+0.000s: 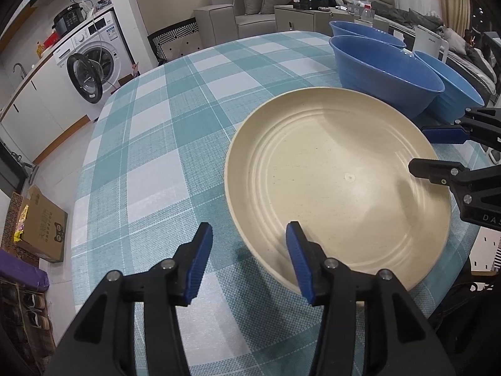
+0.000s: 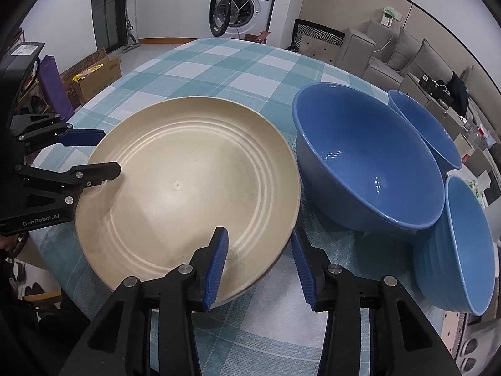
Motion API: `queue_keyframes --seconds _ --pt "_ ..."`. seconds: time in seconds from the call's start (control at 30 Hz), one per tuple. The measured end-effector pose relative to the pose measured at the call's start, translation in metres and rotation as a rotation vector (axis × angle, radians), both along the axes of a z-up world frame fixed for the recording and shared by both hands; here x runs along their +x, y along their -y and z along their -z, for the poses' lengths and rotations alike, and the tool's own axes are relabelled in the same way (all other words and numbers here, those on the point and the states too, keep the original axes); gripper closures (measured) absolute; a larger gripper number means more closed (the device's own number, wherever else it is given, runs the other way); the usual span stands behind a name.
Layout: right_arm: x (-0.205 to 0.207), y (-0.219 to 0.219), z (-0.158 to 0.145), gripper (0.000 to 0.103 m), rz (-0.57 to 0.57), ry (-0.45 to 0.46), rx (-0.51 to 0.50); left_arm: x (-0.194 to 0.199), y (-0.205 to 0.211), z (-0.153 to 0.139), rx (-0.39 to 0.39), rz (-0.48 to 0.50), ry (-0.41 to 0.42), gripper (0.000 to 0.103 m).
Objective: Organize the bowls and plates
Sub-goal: 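Lower the cream plate onto the tablecloth and open both grippers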
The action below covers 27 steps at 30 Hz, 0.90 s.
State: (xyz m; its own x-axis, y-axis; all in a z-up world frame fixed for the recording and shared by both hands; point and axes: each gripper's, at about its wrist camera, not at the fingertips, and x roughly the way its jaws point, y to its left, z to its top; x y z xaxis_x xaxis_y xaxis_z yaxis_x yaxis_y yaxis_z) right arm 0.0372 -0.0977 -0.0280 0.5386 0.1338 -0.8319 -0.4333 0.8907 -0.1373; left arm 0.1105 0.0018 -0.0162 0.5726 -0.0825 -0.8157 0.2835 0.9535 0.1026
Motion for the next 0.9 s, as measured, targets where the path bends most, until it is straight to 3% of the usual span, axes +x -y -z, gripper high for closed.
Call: queue_keyframes --seconds 0.17,0.23,0.3,0.33,0.4,0.47,0.57,0.9 --pt "-0.002 -0.001 -0.001 0.051 -0.014 -0.005 0.010 0.000 -0.002 -0.003 -0.014 -0.009 0.000 0.052" --pt "-0.003 -0.001 -0.003 0.043 -0.017 0.004 0.011 -0.001 -0.003 -0.007 -0.023 -0.014 0.012 0.050" --pt "-0.006 -0.001 -0.007 0.025 -0.023 0.023 0.017 -0.004 -0.003 -0.014 -0.037 -0.007 0.035 0.048" --pt "-0.007 -0.002 -0.009 0.022 -0.027 0.033 0.020 -0.005 -0.003 -0.017 -0.043 -0.004 0.041 0.047" --pt "-0.010 -0.003 -0.013 0.020 -0.035 0.047 0.024 -0.009 -0.002 -0.023 -0.054 0.004 0.057 0.044" --pt "-0.012 -0.004 -0.015 0.017 -0.047 0.050 0.028 -0.011 0.000 -0.028 -0.053 0.004 0.077 0.022" --pt "-0.014 -0.006 -0.018 0.015 -0.063 0.055 0.035 -0.016 0.002 -0.037 -0.046 0.008 0.125 0.007" --pt "-0.022 -0.005 -0.029 0.011 -0.088 0.079 0.072 -0.019 0.005 -0.048 -0.051 0.017 0.160 0.003"
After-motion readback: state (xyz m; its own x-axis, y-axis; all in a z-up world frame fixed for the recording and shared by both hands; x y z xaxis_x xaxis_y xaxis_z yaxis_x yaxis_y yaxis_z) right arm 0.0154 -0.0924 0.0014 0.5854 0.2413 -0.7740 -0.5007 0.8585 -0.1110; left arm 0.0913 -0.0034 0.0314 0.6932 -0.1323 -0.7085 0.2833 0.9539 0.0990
